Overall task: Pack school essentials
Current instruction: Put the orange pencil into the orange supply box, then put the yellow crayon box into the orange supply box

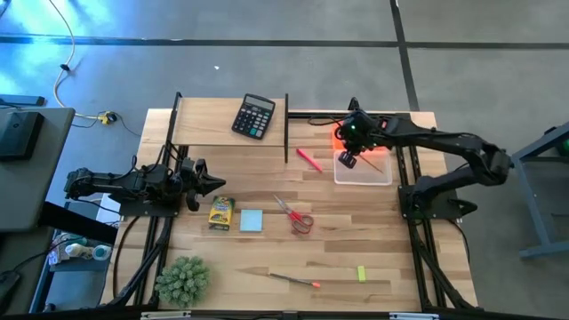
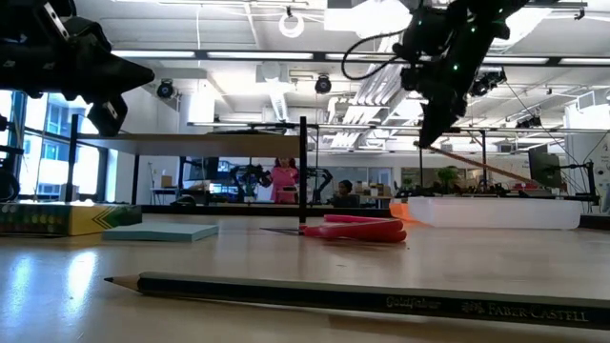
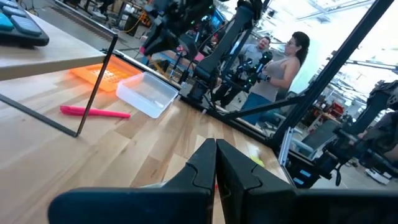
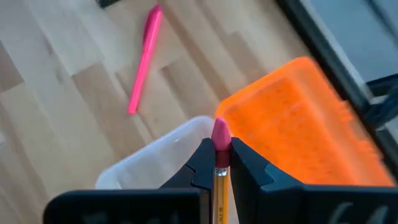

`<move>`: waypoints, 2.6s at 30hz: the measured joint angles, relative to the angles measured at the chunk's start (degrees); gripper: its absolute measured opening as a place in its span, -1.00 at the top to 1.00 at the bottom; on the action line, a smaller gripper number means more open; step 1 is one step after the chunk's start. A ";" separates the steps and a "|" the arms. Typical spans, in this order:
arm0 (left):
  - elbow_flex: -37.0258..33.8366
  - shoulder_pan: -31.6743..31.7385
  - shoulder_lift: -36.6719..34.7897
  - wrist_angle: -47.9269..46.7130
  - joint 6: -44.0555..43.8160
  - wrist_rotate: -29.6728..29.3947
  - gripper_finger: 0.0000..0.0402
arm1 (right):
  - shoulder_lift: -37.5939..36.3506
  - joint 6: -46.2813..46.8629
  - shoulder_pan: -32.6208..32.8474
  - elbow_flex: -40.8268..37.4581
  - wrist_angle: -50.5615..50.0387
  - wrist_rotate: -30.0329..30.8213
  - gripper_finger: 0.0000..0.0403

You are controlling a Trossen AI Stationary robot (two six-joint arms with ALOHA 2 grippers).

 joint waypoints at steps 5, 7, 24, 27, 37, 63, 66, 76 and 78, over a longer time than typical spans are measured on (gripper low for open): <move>0.00 0.00 0.00 0.12 0.00 -0.98 1.00 | 3.60 0.66 -1.14 0.00 0.00 -4.14 0.92; 0.00 0.00 0.00 0.13 0.02 -1.14 1.00 | 4.99 -0.43 -1.46 0.00 0.00 -4.84 0.92; 0.00 -0.01 0.00 0.17 -1.42 -1.14 1.00 | 11.12 -6.14 -1.48 0.00 -1.90 -7.01 0.92; 0.00 0.00 0.00 0.20 -1.46 -1.12 1.00 | 11.84 -6.10 -1.48 0.00 -1.88 -7.38 0.92; 0.00 -0.02 0.00 2.19 -1.38 -0.99 1.00 | 13.26 -5.50 -1.48 0.00 -1.55 -4.78 0.68; 0.00 -0.01 0.01 2.51 -10.06 -9.90 0.18 | -1.88 10.04 -1.31 0.00 -1.15 -5.87 0.28; 0.00 0.00 0.02 2.51 -10.38 -10.15 0.01 | -4.98 11.88 -1.31 0.00 -0.97 -5.87 0.28; 0.00 -0.02 0.02 2.51 -8.55 -14.64 -0.37 | -12.15 20.30 -1.31 0.00 -0.76 -5.87 0.28; 0.00 -0.02 0.01 2.51 -8.82 -16.60 -0.38 | -12.96 21.11 -1.31 0.00 -0.75 -5.87 0.28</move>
